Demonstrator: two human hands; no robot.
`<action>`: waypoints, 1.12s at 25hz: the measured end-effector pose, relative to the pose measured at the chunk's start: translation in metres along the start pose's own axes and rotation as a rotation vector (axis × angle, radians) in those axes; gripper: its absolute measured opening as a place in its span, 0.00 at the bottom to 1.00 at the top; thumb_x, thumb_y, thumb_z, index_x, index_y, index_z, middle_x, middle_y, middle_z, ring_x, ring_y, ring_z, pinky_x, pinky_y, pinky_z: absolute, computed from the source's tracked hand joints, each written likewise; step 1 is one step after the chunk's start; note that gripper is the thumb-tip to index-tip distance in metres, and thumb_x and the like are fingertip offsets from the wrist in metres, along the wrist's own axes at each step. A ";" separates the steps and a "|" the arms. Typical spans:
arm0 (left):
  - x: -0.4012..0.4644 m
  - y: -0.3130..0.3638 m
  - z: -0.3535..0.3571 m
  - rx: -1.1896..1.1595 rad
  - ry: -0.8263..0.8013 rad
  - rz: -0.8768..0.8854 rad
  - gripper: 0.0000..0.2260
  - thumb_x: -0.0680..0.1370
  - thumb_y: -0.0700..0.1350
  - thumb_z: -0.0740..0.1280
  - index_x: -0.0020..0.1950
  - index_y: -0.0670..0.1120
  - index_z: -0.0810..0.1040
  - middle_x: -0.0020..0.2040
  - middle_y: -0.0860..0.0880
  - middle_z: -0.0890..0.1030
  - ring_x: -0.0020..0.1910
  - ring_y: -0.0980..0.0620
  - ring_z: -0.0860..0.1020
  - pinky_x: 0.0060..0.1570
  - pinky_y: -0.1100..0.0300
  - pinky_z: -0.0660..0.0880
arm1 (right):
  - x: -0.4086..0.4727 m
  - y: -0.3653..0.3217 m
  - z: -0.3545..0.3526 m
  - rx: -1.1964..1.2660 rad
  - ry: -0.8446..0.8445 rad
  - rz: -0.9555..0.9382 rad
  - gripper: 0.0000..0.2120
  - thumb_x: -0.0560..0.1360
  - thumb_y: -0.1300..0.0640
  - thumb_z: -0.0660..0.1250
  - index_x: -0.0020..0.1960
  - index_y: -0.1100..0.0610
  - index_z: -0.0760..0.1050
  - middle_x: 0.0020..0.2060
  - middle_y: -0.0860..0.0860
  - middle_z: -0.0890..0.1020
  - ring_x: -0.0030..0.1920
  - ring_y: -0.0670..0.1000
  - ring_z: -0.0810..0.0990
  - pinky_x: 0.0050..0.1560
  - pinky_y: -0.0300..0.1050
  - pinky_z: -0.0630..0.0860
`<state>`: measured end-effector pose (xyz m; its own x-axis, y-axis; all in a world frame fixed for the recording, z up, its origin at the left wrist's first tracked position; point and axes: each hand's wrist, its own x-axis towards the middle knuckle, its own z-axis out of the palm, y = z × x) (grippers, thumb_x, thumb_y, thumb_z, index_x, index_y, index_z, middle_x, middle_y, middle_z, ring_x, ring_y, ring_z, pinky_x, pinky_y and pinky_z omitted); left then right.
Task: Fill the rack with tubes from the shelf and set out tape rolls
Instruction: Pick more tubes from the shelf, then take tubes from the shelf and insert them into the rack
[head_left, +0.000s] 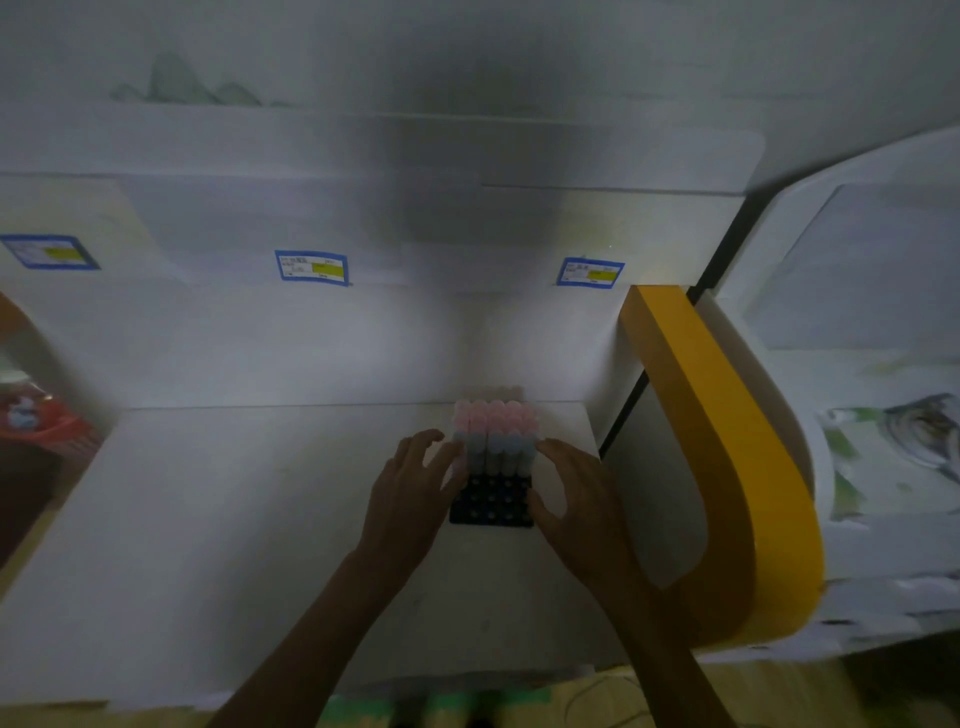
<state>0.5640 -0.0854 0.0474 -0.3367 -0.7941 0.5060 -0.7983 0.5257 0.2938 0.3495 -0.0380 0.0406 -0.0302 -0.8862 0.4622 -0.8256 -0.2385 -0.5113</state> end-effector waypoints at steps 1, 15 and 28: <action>-0.002 0.001 -0.004 0.009 -0.021 -0.013 0.22 0.70 0.43 0.77 0.60 0.47 0.73 0.58 0.41 0.78 0.55 0.44 0.74 0.42 0.52 0.79 | -0.001 -0.001 -0.001 0.000 0.007 0.000 0.25 0.71 0.53 0.69 0.67 0.57 0.71 0.63 0.54 0.77 0.64 0.51 0.72 0.64 0.51 0.71; -0.060 0.054 -0.033 -0.217 -0.203 0.281 0.26 0.70 0.54 0.62 0.66 0.44 0.73 0.61 0.44 0.77 0.62 0.46 0.70 0.60 0.48 0.72 | -0.117 -0.064 -0.066 -0.184 0.024 0.227 0.24 0.75 0.48 0.63 0.68 0.54 0.71 0.62 0.51 0.77 0.62 0.51 0.74 0.62 0.47 0.73; -0.089 0.244 0.000 -0.373 -0.352 0.594 0.26 0.70 0.55 0.69 0.67 0.50 0.71 0.64 0.50 0.74 0.62 0.49 0.70 0.55 0.53 0.75 | -0.247 -0.018 -0.201 -0.332 0.164 0.594 0.24 0.75 0.49 0.69 0.70 0.48 0.68 0.67 0.46 0.74 0.64 0.47 0.72 0.63 0.36 0.63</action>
<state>0.3989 0.1132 0.0740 -0.8429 -0.3648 0.3954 -0.2354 0.9110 0.3387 0.2587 0.2648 0.0820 -0.5927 -0.7515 0.2897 -0.7708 0.4248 -0.4748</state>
